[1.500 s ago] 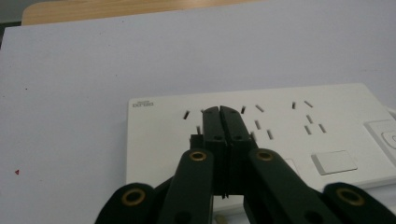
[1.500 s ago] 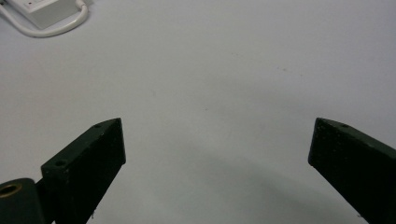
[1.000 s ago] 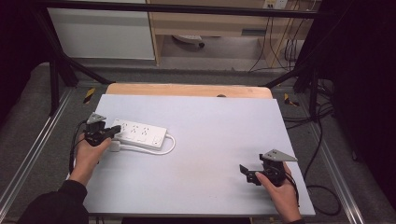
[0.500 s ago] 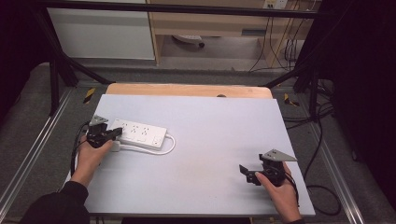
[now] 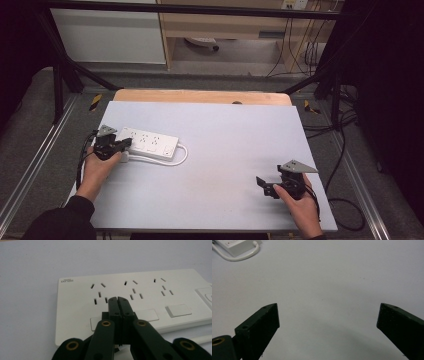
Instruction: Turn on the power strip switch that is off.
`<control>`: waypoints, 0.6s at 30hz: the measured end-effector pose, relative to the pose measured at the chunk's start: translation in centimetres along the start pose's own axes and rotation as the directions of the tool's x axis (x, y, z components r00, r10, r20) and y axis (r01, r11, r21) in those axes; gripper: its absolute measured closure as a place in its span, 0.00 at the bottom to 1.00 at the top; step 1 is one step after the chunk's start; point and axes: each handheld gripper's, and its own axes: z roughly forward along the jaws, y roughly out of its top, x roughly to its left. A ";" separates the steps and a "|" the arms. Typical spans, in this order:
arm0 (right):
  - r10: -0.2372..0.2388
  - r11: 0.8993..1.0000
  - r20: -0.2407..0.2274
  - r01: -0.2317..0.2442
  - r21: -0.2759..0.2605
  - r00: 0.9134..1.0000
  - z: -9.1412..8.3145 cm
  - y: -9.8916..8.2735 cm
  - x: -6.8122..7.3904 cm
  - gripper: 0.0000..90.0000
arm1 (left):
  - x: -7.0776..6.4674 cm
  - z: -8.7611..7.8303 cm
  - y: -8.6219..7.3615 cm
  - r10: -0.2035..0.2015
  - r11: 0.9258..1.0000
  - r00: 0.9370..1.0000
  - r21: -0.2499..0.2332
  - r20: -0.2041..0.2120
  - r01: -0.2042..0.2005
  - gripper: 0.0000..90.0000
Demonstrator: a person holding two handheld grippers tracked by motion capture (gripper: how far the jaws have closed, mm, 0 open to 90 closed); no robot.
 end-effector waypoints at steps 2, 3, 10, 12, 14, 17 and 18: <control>-0.001 1.000 0.000 0.001 0.002 1.000 0.0 0.0 0.0 0.05 | 0.0 0.0 0.0 0.001 1.000 1.000 0.001 -0.001 -0.001 1.00; -0.003 1.000 0.000 0.003 0.003 1.000 0.0 0.0 0.0 0.05 | 0.0 0.0 0.0 0.002 1.000 1.000 0.001 0.002 -0.002 1.00; -0.006 1.000 -0.002 0.006 0.004 1.000 0.1 0.0 0.0 0.05 | -0.1 0.0 -0.1 0.000 1.000 1.000 -0.002 0.004 0.000 1.00; -0.006 1.000 -0.001 0.006 0.004 1.000 0.1 0.0 0.0 0.05 | 0.0 0.0 -0.1 -0.001 1.000 1.000 -0.002 0.004 0.001 1.00; -0.006 1.000 -0.002 0.006 0.006 1.000 0.1 0.0 0.1 0.05 | 0.0 0.0 -0.1 -0.003 1.000 1.000 -0.003 0.005 0.003 1.00; -0.004 1.000 -0.003 0.004 0.005 1.000 0.1 0.0 0.1 0.05 | 0.0 0.0 -0.1 -0.004 1.000 1.000 -0.003 0.005 0.004 1.00; -0.004 1.000 -0.002 0.004 0.005 1.000 0.1 0.0 0.1 0.05 | 0.0 0.0 -0.1 -0.003 1.000 1.000 -0.002 0.004 0.003 1.00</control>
